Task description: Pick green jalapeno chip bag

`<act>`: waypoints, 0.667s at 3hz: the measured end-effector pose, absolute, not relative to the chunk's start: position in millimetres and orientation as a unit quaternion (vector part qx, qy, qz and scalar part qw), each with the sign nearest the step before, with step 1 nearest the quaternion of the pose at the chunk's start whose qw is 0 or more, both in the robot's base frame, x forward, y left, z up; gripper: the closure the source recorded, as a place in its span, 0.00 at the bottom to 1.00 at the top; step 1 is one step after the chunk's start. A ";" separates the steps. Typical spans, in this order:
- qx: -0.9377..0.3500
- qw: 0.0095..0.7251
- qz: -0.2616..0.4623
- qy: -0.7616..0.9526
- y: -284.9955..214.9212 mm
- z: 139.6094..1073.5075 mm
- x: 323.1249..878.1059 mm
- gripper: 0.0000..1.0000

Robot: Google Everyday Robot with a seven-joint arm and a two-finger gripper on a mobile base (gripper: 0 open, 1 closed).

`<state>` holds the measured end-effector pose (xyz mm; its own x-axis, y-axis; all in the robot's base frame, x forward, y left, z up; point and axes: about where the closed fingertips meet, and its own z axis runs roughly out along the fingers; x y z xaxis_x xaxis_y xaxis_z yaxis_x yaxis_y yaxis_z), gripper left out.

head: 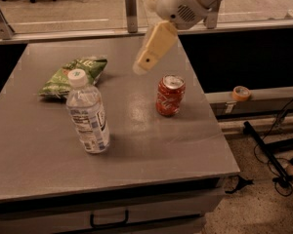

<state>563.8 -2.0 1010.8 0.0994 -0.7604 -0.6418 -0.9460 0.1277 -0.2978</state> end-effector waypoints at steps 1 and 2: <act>-0.636 0.387 0.139 0.653 61.2 997.7 584.2 0.00; -0.618 0.401 0.131 0.664 102.9 987.8 607.9 0.00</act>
Offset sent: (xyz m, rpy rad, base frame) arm 0.0771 0.1524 -0.0359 0.0944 -0.0508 -0.1334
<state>607.9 102.9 987.8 0.0852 -0.7154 -0.6935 -0.9249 0.2021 -0.3221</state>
